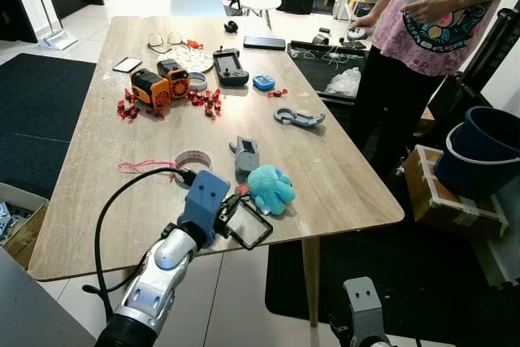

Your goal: Hang keys on a hook

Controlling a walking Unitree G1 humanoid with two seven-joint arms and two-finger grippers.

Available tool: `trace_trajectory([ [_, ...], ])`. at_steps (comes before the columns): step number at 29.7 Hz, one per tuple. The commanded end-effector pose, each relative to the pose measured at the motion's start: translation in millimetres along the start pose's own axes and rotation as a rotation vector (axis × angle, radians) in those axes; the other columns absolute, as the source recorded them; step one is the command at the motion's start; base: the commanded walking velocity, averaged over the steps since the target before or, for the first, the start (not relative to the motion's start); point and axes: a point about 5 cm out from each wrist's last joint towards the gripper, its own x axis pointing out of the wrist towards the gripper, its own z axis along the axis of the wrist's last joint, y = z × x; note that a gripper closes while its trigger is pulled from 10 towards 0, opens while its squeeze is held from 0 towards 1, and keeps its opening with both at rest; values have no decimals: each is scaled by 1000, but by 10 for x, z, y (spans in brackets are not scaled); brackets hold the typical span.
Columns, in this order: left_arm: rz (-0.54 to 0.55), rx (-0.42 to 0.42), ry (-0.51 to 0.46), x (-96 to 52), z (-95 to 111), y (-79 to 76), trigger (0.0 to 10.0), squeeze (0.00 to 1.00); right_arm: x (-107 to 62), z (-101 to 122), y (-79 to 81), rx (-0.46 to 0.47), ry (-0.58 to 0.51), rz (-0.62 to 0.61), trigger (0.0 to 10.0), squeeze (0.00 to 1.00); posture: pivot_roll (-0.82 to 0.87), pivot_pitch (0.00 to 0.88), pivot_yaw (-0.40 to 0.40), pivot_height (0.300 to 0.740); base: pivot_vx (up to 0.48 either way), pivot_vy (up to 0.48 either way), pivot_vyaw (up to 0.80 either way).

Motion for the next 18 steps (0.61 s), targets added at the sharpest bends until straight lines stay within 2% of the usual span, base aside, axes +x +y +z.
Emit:
trace_trajectory([
  [1, -8, -7, 24, 23, -40, -65, 10000, 0, -11, -48, 10, -7, 29, 7, 10000, 0, 49, 62, -64, 740, 0, 0, 0],
  [18, 84, 30, 84, 177, -94, -153, 10000, 0, -7, -65, 63, -1, 34, 13, 10000, 0, 46, 88, -48, 740, 0, 0, 0],
])
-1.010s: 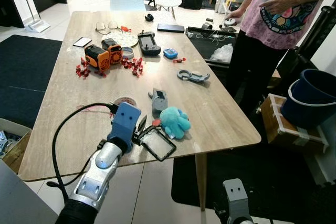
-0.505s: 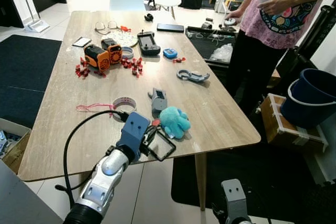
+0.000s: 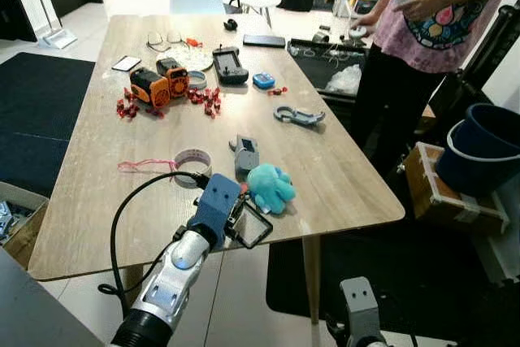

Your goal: Hang keys on a hook

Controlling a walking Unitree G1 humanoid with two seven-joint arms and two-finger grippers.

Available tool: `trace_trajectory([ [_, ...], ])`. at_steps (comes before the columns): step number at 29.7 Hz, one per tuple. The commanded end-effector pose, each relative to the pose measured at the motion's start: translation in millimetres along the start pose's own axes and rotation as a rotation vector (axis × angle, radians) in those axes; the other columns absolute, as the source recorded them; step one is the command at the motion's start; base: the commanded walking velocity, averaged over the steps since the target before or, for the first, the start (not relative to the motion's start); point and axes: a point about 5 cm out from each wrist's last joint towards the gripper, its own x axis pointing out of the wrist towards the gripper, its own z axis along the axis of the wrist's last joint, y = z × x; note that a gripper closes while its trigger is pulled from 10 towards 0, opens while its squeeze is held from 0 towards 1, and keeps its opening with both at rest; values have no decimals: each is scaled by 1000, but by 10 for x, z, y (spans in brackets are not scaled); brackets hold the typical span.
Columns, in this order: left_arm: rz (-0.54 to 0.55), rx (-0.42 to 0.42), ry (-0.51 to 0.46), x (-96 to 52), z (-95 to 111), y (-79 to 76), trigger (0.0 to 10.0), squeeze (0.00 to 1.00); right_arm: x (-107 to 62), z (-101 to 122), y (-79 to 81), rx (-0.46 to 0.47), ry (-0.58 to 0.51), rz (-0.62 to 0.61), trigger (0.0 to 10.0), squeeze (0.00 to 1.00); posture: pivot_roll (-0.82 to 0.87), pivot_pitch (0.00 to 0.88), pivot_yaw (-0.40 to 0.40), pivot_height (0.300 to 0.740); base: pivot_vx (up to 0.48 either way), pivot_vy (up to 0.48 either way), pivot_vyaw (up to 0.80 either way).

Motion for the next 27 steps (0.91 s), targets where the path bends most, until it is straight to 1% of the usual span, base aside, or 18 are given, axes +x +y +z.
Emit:
trace_trajectory([
  [1, 0, -2, 32, 27, -34, -79, 10000, 0, -17, -66, 21, 0, 31, 1, 10000, 0, 46, 88, -48, 740, 0, 0, 0],
  [5, 44, -1, 49, 47, -46, -70, 10000, 0, -24, -81, 23, 3, 34, 0, 10000, 0, 48, 89, -47, 740, 0, 0, 0],
  [6, 79, -5, 62, 61, -51, -49, 10000, 0, -27, -89, 22, 4, 37, -2, 10000, 0, 48, 89, -47, 740, 0, 0, 0],
  [10, 108, -3, 75, 67, -62, -26, 10000, 0, -29, -93, 21, 5, 37, -2, 10000, 0, 48, 89, -48, 740, 0, 0, 0],
  [17, 121, 4, 93, 35, -95, 23, 10000, 0, -28, -86, 15, 1, 37, -2, 10000, 0, 49, 90, -52, 740, 0, 0, 0],
  [27, 118, 2, 96, 1, -107, 47, 10000, 0, -25, -81, 14, -1, 36, -1, 10000, 0, 51, 90, -53, 740, 0, 0, 0],
])
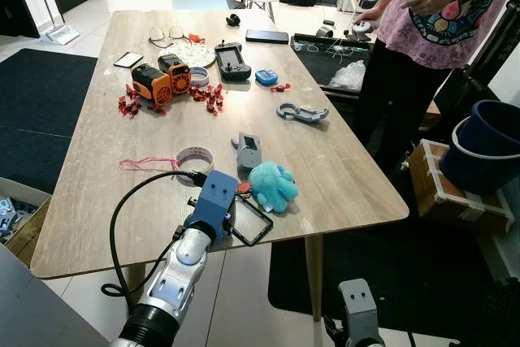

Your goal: Hang keys on a hook

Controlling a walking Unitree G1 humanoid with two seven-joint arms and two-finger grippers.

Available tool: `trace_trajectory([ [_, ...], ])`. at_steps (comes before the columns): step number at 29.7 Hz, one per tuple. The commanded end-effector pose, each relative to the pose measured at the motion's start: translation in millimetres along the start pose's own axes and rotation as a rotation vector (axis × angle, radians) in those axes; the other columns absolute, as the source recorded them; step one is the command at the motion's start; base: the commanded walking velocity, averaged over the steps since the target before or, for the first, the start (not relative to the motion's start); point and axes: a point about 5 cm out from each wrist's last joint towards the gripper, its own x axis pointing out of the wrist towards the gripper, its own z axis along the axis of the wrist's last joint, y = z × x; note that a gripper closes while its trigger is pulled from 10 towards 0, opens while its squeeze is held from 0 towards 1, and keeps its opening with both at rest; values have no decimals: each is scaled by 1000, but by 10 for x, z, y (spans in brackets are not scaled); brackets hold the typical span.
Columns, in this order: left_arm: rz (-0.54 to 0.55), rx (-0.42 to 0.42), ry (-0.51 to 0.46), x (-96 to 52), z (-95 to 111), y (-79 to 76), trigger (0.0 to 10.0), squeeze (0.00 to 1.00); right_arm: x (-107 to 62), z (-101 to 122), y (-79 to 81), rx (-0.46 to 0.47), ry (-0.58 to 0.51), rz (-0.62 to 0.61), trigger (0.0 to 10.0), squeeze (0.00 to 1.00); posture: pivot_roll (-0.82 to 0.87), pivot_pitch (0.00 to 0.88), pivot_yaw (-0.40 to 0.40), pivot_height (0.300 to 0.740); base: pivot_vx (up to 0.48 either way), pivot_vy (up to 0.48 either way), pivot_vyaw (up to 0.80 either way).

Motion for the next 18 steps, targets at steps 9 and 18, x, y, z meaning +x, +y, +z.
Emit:
trace_trajectory([
  [9, -46, -26, 19, -56, -42, -45, 0, 0, -20, -63, -7, -5, 32, 0, 10000, 0, 51, 90, -54, 740, 0, 0, 0],
  [18, -48, -12, 19, -55, -30, -40, 10000, 0, -16, -53, -11, -6, 31, -1, 10000, 0, 50, 89, -56, 740, 0, 0, 0],
])
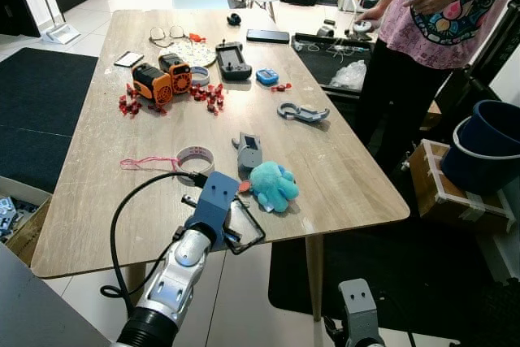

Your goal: Hang keys on a hook

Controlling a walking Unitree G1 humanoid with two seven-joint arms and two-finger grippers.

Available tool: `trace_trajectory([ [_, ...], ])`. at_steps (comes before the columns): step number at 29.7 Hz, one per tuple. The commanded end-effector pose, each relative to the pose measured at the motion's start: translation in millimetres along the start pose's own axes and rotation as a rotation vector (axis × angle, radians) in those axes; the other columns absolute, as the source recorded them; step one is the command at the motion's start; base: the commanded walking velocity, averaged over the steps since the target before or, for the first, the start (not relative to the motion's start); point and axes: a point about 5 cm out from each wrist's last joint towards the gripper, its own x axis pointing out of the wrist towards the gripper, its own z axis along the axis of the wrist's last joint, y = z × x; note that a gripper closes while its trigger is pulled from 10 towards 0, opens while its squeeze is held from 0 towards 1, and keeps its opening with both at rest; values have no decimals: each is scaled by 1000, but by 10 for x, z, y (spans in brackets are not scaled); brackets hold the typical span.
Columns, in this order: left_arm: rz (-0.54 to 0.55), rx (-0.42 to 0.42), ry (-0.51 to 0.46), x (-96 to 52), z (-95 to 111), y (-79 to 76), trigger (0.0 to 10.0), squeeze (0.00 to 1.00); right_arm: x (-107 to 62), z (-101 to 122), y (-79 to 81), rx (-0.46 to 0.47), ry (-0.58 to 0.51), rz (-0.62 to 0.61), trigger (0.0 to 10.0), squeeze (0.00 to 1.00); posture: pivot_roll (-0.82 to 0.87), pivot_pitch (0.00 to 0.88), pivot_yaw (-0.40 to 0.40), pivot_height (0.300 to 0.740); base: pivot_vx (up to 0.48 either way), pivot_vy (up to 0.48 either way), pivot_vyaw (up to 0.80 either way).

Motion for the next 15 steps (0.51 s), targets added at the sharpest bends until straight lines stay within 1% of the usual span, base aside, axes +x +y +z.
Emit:
trace_trajectory([
  [1, -4, -3, 19, -29, -43, -23, 10000, 0, -16, -54, -11, -5, 31, -2, 10000, 0, 50, 89, -56, 740, 0, 0, 0],
  [7, -29, -8, 0, -37, 3, -18, 10000, 0, -14, -49, -14, -7, 30, -2, 10000, 0, 52, 86, -57, 740, 0, 0, 0],
  [10, -61, -22, -42, -43, 80, -18, 10000, 0, -12, -44, -13, -8, 29, -1, 10000, 0, 51, 85, -59, 740, 0, 0, 0],
  [11, -63, -37, -60, -44, 118, -9, 1804, 0, -11, -42, -13, -8, 29, -1, 10000, 0, 52, 86, -59, 740, 0, 0, 0],
  [12, -63, -47, -70, -44, 141, -2, 1804, 0, -10, -41, -13, -8, 29, 0, 10000, 0, 52, 86, -59, 740, 0, 0, 0],
  [13, -71, -61, -87, -45, 181, 6, 0, 0, -10, -40, -14, -8, 29, 0, 10000, 0, 52, 85, -60, 740, 0, 0, 0],
  [15, -82, -72, -104, -48, 222, 11, 0, 0, -10, -40, -14, -9, 29, 0, 10000, 0, 52, 85, -60, 740, 0, 0, 0],
])
